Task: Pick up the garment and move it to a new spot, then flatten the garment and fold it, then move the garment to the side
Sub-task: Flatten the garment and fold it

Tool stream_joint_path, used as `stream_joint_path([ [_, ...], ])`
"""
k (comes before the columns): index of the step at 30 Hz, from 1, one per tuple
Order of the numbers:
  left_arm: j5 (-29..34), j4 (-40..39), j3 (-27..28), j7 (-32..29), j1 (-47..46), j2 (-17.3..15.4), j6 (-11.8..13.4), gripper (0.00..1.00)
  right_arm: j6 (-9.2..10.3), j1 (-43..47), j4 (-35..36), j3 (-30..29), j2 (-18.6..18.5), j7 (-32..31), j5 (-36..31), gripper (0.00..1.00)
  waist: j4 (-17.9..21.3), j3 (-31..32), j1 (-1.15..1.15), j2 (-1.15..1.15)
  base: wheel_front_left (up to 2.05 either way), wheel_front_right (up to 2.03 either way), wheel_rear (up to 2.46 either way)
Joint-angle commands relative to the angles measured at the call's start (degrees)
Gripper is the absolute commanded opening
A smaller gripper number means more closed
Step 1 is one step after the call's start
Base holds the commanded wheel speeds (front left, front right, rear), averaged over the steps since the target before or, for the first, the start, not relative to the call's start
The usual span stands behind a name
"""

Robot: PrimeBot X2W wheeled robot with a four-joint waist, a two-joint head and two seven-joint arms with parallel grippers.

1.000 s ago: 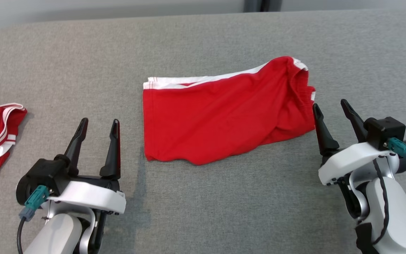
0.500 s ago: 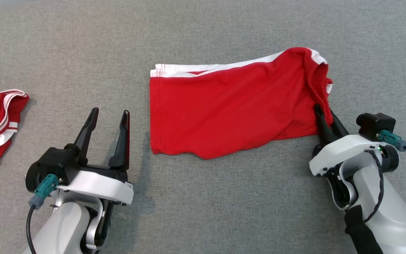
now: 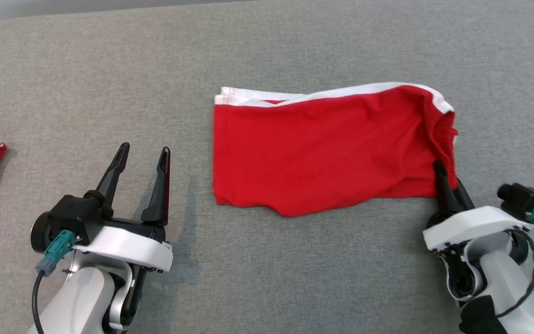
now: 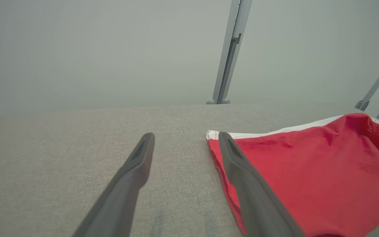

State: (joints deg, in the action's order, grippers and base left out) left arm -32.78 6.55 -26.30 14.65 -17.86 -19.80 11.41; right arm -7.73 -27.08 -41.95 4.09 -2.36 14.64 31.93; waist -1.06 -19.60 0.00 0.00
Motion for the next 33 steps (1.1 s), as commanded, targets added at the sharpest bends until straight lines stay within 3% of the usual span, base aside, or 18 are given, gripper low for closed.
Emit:
stream_joint_path([
  [1,0.4,-0.3,0.1,-0.2,0.1,-0.5,0.3,1.0,0.45,4.1,-1.9,-1.8,-1.1,-1.2,1.2,0.0,0.7,0.2,0.0,0.0,0.0,0.0,0.0],
  [5,0.6,-1.0,-0.2,-0.7,0.3,-0.9,0.4,1.0,0.43,4.6,2.3,-1.6,-0.8,-5.1,3.8,0.0,1.6,0.6,0.0,0.0,0.0,0.0,0.0],
  [11,0.6,-1.8,-0.9,-1.5,0.4,-1.0,0.7,1.0,0.23,4.8,16.0,5.0,-0.6,-10.5,8.0,0.0,1.6,1.4,0.0,0.0,0.0,0.0,0.0],
  [19,0.1,-2.1,-1.7,-1.3,0.6,-0.1,0.5,1.0,0.24,3.0,29.0,11.7,-0.7,-15.4,4.7,0.0,-1.8,2.5,0.0,0.0,0.0,0.0,0.0],
  [26,-0.6,-1.2,-2.4,-0.9,0.2,1.7,-0.1,1.0,0.24,-0.9,27.7,17.8,-0.7,-19.2,-0.5,0.0,-6.8,2.2,0.0,0.0,0.0,0.0,0.0],
  [33,-0.6,0.3,-3.1,-0.2,-0.7,3.6,-1.3,1.0,0.24,-4.7,19.4,22.1,-0.7,-18.9,-1.9,0.0,-11.1,0.6,0.0,0.0,0.0,0.0,0.0],
])
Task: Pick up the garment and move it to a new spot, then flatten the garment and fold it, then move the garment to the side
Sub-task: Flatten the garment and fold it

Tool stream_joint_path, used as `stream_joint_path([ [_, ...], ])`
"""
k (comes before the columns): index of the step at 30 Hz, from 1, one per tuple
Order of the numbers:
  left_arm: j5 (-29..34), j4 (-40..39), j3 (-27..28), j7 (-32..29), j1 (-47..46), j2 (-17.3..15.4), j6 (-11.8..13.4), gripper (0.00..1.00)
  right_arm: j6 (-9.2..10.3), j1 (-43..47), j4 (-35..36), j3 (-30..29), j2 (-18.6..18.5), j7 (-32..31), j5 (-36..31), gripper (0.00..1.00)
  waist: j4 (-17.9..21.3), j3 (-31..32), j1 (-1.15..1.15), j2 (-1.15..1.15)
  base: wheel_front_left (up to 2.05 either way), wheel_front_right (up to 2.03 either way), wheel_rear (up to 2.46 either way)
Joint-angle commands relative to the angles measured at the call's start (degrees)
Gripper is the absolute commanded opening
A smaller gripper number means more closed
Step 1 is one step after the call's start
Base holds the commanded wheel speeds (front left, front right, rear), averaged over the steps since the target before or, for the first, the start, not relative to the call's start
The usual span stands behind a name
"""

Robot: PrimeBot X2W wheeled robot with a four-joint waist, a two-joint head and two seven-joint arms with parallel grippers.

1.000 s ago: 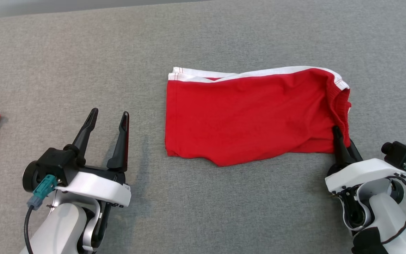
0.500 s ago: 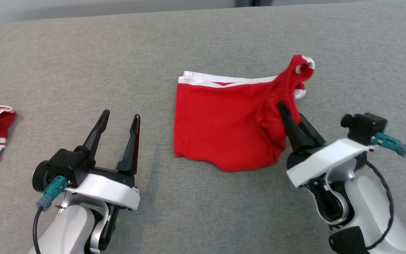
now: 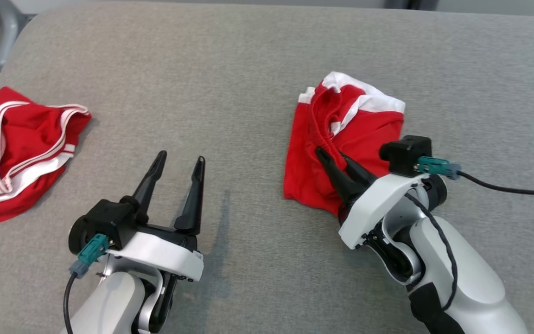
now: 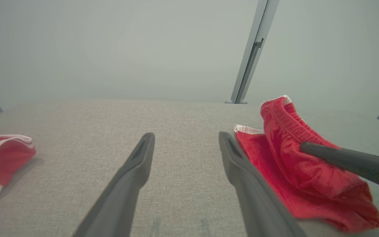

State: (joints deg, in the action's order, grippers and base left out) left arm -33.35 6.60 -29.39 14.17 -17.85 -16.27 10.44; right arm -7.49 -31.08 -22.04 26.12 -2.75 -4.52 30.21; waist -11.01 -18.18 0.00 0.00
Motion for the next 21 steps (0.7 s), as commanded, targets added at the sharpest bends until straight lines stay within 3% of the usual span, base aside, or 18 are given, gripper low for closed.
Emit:
stream_joint_path([
  [1,0.0,0.2,0.0,0.3,-0.7,0.1,-0.4,1.0,0.0,-0.7,-0.5,0.1,-0.3,0.2,-0.1,0.0,-1.2,-0.8,0.0,0.0,0.0,0.0,0.0],
  [3,0.1,0.6,0.0,0.5,-1.1,0.4,-0.8,1.0,0.0,-1.8,-2.8,1.0,-0.4,0.6,-0.2,0.0,-1.9,-1.3,0.0,0.0,0.0,0.0,0.0],
  [4,0.3,1.1,0.0,0.6,-1.4,0.8,-1.0,1.0,0.0,-2.8,-5.0,1.7,-0.4,1.3,-0.8,0.05,-2.3,-1.6,0.0,0.0,0.0,0.0,0.0],
  [5,0.4,1.3,0.0,0.6,-1.5,1.0,-1.2,1.0,0.0,-3.2,-5.8,2.1,-0.3,1.6,-0.5,0.31,-2.4,-1.7,0.0,0.0,0.0,0.0,0.0],
  [6,0.4,1.5,0.1,0.7,-1.5,1.2,-1.3,1.0,0.0,-3.5,-6.2,2.7,-0.3,2.0,-0.2,0.5,-2.5,-1.8,0.0,0.0,0.0,0.0,0.0],
  [7,0.4,1.6,0.2,0.7,-1.5,1.3,-1.3,1.0,0.0,-3.9,-6.5,3.3,-0.3,2.6,-0.2,1.0,-2.4,-1.8,0.0,0.0,0.0,0.0,0.0],
  [15,0.8,2.4,2.0,1.0,-0.7,0.5,-0.7,1.0,0.0,-2.6,-4.2,4.0,-0.4,9.1,-5.2,1.0,0.3,-0.5,0.0,0.0,0.0,0.0,0.0],
  [21,1.1,1.2,4.6,1.1,1.0,-1.1,1.1,1.0,0.0,3.2,2.3,-4.9,-0.4,14.7,-14.3,1.0,3.3,1.7,0.0,0.0,0.0,0.0,0.0],
])
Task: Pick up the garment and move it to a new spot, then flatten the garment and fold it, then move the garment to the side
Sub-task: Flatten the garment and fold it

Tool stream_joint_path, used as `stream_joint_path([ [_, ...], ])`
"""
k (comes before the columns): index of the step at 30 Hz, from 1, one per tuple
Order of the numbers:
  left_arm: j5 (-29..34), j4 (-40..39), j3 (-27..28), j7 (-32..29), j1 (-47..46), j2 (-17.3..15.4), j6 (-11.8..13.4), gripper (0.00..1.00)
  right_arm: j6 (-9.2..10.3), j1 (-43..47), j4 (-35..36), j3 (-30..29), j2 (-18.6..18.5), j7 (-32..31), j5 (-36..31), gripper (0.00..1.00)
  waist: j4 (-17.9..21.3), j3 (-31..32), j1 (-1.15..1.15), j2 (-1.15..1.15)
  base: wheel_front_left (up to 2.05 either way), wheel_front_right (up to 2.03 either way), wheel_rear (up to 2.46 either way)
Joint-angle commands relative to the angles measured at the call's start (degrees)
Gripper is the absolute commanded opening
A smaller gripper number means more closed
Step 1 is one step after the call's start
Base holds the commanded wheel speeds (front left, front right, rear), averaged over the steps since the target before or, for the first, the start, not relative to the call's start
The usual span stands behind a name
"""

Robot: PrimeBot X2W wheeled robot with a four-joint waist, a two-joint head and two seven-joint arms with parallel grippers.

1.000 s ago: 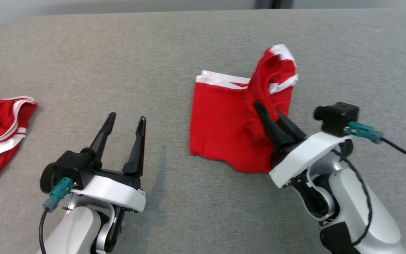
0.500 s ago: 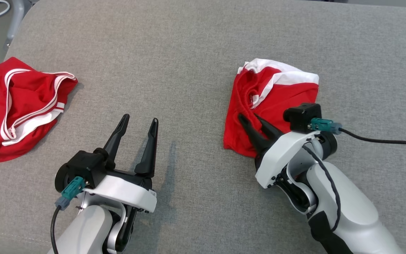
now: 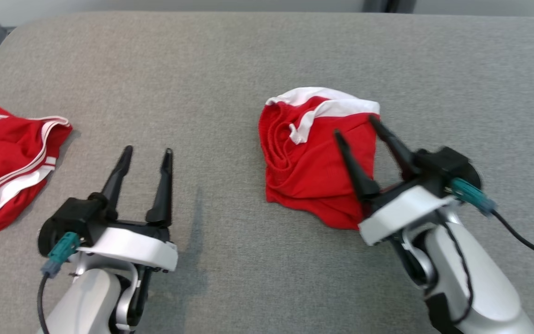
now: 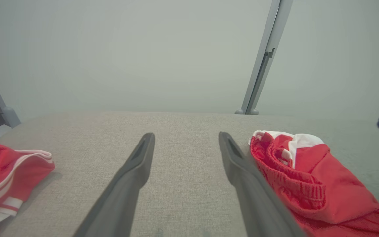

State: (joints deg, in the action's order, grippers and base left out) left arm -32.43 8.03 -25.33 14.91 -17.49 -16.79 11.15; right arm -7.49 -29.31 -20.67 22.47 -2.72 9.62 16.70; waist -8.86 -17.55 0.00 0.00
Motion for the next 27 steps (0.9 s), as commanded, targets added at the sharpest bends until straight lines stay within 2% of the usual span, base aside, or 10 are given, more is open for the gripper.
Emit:
stream_joint_path([
  [1,0.2,-0.5,1.1,0.3,0.9,-0.9,0.7,1.0,0.0,2.8,2.4,-3.4,-0.4,1.1,-2.3,1.0,1.6,1.4,0.0,0.0,0.0,0.0,0.0],
  [9,0.3,-3.5,4.4,0.2,4.4,-3.3,3.0,1.0,0.0,13.5,13.6,-17.7,-0.6,1.2,-9.5,1.0,3.9,4.8,0.0,0.0,0.0,0.0,0.0],
  [13,0.1,-5.1,5.3,0.1,6.7,-4.5,3.8,1.0,0.0,17.3,16.8,-22.1,-0.5,-0.2,-10.4,1.0,4.6,6.6,0.0,0.0,0.0,0.0,0.0],
  [27,1.6,-10.9,3.5,-3.9,13.0,-8.2,5.8,1.0,0.0,25.0,19.9,-24.3,-0.3,-3.6,-9.6,1.0,5.0,12.8,0.0,0.0,0.0,0.0,0.0],
])
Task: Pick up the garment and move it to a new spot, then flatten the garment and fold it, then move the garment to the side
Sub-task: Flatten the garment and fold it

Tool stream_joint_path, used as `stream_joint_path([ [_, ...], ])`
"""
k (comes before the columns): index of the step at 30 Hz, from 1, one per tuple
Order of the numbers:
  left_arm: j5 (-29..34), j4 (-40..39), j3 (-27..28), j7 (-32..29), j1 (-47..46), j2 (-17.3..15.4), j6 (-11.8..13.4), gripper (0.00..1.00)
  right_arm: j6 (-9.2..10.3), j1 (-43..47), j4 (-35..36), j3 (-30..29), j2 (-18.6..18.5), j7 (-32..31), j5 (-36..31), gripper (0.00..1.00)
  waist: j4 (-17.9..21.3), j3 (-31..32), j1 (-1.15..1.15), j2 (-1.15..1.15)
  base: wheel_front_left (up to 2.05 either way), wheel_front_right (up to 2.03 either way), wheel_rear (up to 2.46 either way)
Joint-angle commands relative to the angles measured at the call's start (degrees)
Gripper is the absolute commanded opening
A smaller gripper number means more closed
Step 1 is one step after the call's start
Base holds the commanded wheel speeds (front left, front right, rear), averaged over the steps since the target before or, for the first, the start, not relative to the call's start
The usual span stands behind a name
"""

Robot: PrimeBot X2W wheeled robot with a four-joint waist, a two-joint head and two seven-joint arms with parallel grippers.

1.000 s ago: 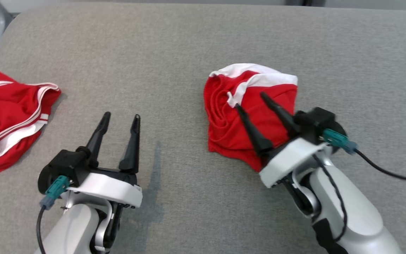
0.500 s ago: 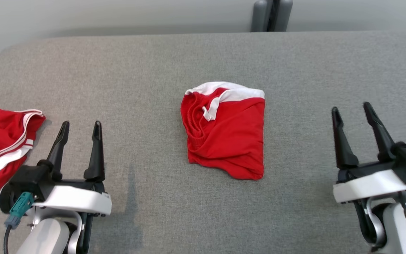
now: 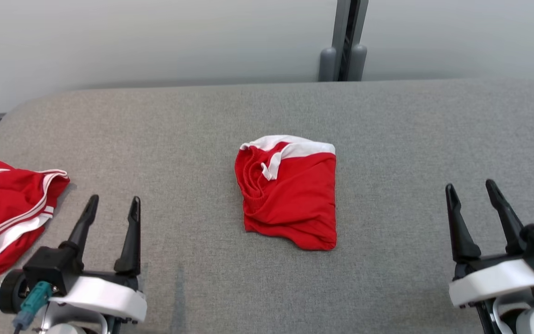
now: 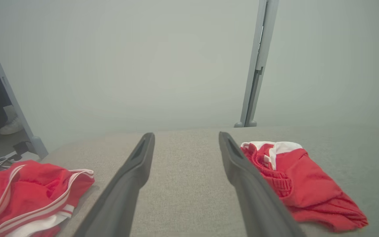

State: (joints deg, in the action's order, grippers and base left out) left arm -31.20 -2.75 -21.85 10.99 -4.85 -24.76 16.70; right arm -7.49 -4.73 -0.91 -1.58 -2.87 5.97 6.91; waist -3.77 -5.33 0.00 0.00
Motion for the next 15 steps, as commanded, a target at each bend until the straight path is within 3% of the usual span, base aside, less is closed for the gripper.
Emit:
stream_joint_path([
  [1,0.5,-0.5,-0.1,-0.4,0.9,-0.5,0.4,1.0,0.0,1.1,0.5,-0.4,-0.2,-0.3,0.1,1.0,-0.1,1.2,0.0,0.0,0.0,0.0,0.0],
  [15,0.1,-4.3,-1.5,-3.7,6.4,-1.9,2.6,1.0,0.0,8.8,3.9,-1.6,-0.2,-3.4,1.4,1.0,-0.2,6.5,0.0,0.0,0.0,0.0,0.0],
])
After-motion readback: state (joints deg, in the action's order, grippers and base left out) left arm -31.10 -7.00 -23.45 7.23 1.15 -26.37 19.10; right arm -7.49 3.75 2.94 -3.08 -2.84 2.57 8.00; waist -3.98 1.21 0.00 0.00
